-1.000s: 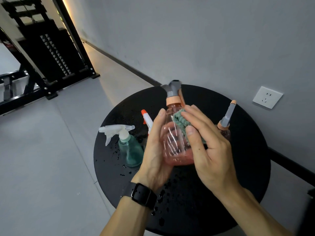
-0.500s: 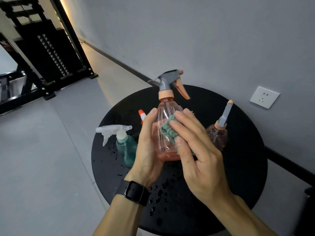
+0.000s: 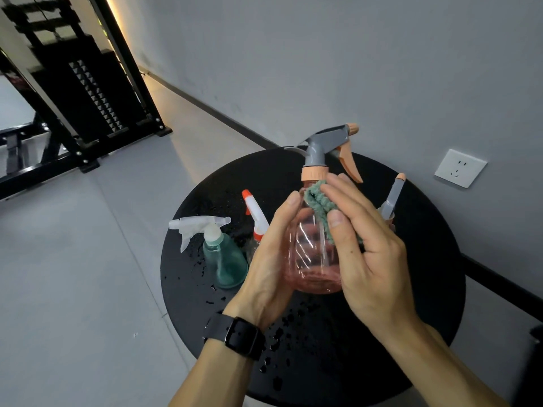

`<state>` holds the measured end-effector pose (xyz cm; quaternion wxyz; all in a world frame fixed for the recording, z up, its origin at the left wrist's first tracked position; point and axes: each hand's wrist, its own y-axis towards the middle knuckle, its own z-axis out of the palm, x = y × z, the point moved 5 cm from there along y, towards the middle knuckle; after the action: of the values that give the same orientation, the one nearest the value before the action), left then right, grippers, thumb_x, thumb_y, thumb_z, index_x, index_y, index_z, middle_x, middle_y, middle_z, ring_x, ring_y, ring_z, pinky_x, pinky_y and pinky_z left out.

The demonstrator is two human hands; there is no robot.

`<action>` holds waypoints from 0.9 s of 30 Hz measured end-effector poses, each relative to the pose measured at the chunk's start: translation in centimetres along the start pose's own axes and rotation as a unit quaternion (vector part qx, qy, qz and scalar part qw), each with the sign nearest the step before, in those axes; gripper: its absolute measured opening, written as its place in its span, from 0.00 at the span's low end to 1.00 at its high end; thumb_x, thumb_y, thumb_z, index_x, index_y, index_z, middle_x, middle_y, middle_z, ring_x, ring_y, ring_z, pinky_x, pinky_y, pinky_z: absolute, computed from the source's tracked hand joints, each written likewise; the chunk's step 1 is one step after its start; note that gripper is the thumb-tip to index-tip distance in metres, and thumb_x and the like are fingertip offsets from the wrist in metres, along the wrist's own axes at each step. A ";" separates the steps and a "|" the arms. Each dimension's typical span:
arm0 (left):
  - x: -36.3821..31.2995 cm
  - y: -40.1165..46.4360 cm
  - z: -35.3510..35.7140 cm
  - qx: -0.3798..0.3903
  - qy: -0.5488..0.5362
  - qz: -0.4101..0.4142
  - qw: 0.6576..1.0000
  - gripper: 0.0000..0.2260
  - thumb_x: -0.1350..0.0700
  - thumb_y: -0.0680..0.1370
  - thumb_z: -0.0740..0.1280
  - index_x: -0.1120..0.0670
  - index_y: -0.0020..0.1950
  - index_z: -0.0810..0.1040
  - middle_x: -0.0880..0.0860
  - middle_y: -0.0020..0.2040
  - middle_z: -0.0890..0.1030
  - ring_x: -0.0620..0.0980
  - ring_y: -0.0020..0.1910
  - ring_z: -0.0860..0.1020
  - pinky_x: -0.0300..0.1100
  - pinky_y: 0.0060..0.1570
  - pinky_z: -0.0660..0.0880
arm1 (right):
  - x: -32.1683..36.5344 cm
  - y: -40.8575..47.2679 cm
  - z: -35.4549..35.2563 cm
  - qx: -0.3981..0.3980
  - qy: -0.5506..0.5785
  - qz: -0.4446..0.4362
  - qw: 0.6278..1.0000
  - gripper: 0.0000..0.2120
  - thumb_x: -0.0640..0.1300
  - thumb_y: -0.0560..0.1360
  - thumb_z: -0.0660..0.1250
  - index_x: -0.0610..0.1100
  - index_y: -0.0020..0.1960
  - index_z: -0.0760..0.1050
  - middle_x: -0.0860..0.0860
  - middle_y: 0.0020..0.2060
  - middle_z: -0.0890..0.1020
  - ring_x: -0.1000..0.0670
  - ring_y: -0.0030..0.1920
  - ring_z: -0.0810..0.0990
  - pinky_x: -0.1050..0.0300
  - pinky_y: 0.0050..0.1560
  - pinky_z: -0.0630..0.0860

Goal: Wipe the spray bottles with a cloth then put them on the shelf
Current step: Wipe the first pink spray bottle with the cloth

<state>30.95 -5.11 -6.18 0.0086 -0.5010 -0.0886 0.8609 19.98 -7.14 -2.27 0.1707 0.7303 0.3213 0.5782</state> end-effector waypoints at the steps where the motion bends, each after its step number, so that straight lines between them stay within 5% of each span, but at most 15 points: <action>1: -0.1 0.0 -0.1 -0.004 -0.009 0.002 1.000 0.22 0.38 0.78 0.63 0.51 0.60 0.84 0.54 0.50 0.85 0.52 0.48 0.84 0.50 0.51 0.79 | 0.0 -0.2 0.2 0.000 0.000 -0.004 1.000 0.17 0.38 0.81 0.58 0.39 0.69 0.72 0.49 0.70 0.72 0.54 0.74 0.66 0.63 0.71 0.64; 9: -1.1 0.6 -1.5 -0.035 -0.109 0.018 0.993 0.36 0.34 0.76 0.64 0.60 0.72 0.73 0.61 0.64 0.78 0.57 0.61 0.78 0.52 0.61 0.76 | 0.5 -2.2 2.1 -0.001 -0.007 -0.059 0.998 0.17 0.38 0.81 0.58 0.37 0.68 0.70 0.45 0.70 0.71 0.47 0.74 0.65 0.51 0.72 0.66; 16: -1.1 0.8 -1.7 -0.018 -0.104 0.024 0.994 0.29 0.36 0.81 0.57 0.59 0.61 0.82 0.60 0.58 0.83 0.55 0.56 0.83 0.50 0.59 0.77 | 1.3 -2.0 2.2 0.004 -0.031 -0.101 0.994 0.16 0.36 0.80 0.59 0.35 0.67 0.71 0.43 0.68 0.72 0.45 0.74 0.66 0.53 0.73 0.63; 22: -0.3 0.6 -0.7 0.002 -0.007 0.004 1.000 0.24 0.38 0.82 0.54 0.52 0.58 0.84 0.53 0.49 0.84 0.50 0.45 0.83 0.42 0.41 0.79 | 0.8 -0.9 1.1 -0.017 -0.042 -0.077 0.996 0.16 0.37 0.81 0.58 0.35 0.67 0.72 0.43 0.69 0.72 0.45 0.74 0.66 0.52 0.73 0.64; 27: 0.0 0.2 -0.1 0.013 0.065 -0.025 0.997 0.28 0.33 0.80 0.54 0.52 0.60 0.83 0.55 0.54 0.85 0.54 0.51 0.84 0.58 0.56 0.79 | 0.0 0.1 0.0 -0.026 -0.012 -0.005 1.000 0.16 0.38 0.81 0.58 0.39 0.68 0.71 0.49 0.69 0.72 0.53 0.73 0.67 0.65 0.70 0.65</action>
<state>31.01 -5.29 -6.28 0.0422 -0.5536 -0.0886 0.8270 19.97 -7.29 -2.20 0.1966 0.7305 0.3079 0.5770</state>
